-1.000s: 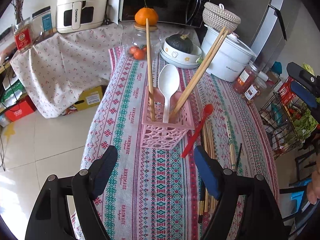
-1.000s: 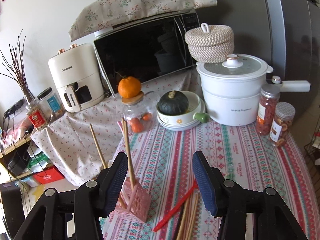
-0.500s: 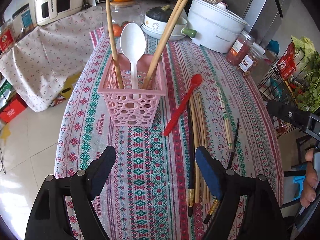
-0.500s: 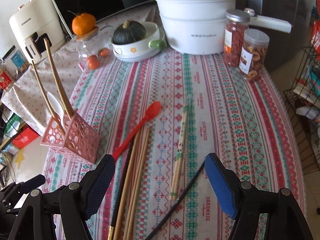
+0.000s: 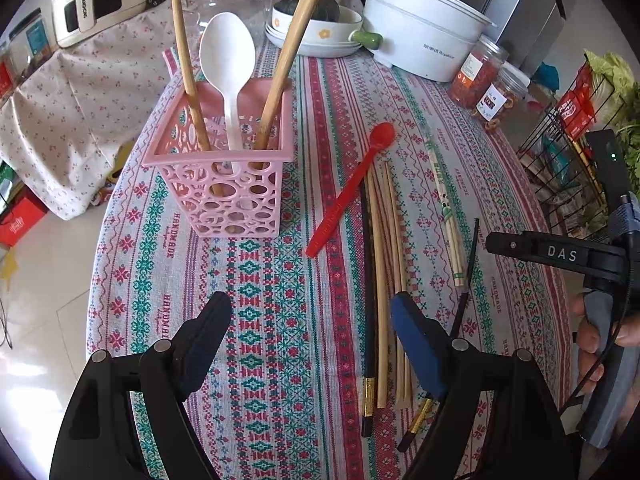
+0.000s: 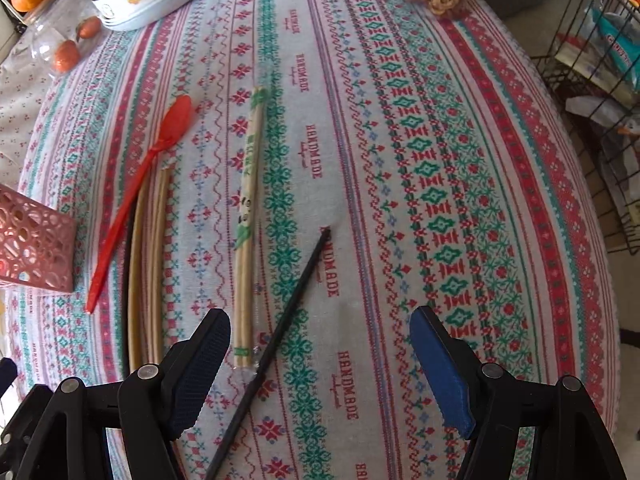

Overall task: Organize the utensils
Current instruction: 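Grasp the black chopstick with the right gripper while the left gripper reaches toward the wooden chopsticks, then grasp two wooden chopsticks with the left gripper and lift while the right lifts the black chopstick, then lower the wooden chopsticks into the pink basket with the left gripper while the right drops the black chopstick in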

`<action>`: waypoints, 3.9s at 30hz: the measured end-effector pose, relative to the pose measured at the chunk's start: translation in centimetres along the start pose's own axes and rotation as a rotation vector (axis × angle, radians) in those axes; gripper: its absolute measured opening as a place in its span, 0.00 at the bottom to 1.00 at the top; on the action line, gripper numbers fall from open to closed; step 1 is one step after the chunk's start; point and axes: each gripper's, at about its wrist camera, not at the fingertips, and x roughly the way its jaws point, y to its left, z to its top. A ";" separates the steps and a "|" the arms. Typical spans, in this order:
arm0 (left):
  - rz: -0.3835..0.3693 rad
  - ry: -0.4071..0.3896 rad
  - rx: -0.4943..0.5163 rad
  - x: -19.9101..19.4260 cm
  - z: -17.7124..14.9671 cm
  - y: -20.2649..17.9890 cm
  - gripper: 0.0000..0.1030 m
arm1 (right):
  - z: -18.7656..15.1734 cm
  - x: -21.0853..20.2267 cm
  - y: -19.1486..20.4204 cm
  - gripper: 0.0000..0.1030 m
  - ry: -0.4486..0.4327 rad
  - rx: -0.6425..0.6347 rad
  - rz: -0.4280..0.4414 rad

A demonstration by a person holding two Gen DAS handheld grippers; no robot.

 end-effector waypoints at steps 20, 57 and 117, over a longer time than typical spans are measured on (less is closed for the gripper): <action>-0.108 -0.004 0.081 0.0 -0.1 -3.2 0.42 | 0.1 2.5 1.9 0.10 0.014 -0.106 -0.003; 0.128 0.102 0.099 12.1 8.5 -9.6 0.22 | -0.5 -5.0 -4.8 0.04 -0.069 -0.023 0.242; 0.068 -0.857 -0.107 -20.3 3.8 4.8 0.07 | -3.5 -19.6 5.6 0.04 -0.582 -0.212 0.338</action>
